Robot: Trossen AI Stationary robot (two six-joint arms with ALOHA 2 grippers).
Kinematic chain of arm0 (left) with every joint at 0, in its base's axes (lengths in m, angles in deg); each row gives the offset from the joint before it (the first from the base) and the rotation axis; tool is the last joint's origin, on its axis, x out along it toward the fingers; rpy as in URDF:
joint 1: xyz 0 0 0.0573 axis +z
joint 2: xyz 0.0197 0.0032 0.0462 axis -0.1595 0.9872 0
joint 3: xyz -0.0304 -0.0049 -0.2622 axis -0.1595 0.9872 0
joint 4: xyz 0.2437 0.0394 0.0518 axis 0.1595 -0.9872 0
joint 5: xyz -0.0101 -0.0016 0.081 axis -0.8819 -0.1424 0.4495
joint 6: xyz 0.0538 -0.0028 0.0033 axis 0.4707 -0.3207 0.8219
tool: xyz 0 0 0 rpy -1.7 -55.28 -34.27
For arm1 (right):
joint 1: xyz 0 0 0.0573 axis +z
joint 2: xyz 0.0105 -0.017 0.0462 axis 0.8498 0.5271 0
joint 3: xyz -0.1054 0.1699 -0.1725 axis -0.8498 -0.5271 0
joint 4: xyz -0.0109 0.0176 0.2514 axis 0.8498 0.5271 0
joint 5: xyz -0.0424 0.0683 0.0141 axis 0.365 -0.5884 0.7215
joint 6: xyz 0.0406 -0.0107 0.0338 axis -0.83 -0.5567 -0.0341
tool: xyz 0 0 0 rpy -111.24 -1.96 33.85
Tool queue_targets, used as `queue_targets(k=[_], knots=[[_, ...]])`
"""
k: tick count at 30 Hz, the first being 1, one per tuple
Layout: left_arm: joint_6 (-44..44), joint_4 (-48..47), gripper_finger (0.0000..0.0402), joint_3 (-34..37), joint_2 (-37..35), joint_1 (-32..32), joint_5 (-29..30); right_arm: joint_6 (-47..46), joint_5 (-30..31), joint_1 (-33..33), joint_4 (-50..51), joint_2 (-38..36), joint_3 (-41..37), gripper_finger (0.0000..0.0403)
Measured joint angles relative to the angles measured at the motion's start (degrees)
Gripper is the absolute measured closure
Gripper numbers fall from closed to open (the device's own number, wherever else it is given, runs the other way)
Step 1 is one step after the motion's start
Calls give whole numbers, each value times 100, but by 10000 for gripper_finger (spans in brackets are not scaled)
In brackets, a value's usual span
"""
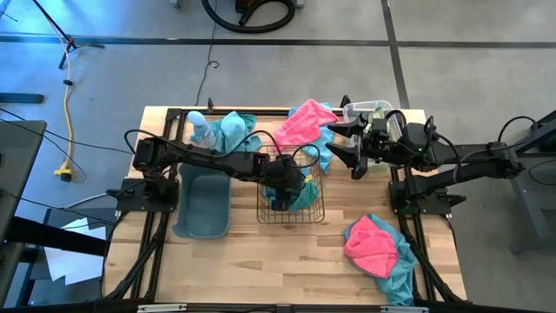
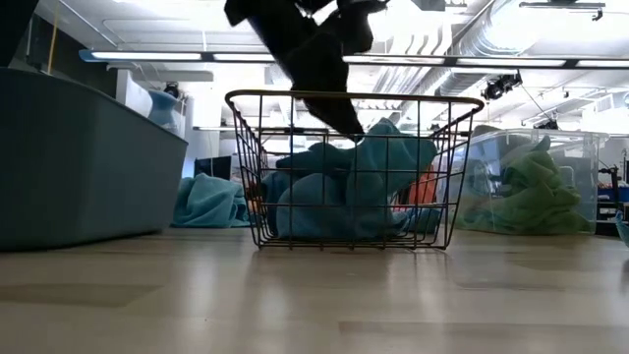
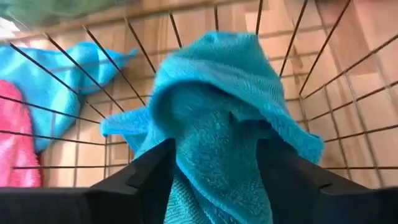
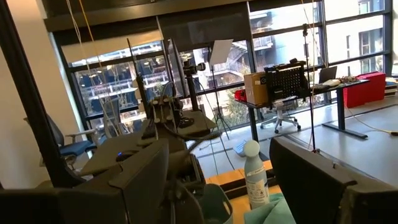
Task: Sort microfiber towel by color & place in baskets
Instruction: Put the blue towel into the wire basket
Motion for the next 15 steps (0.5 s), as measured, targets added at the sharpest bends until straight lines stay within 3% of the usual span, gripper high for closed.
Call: queue_targets(k=[10,15], knots=[[-4,-1559,167,-984,-6,7,9,-7,0,0,0,0,0,126],[-610,-2386,167,-1266,-117,7,117,-50,0,-1,-3,0,0,126]])
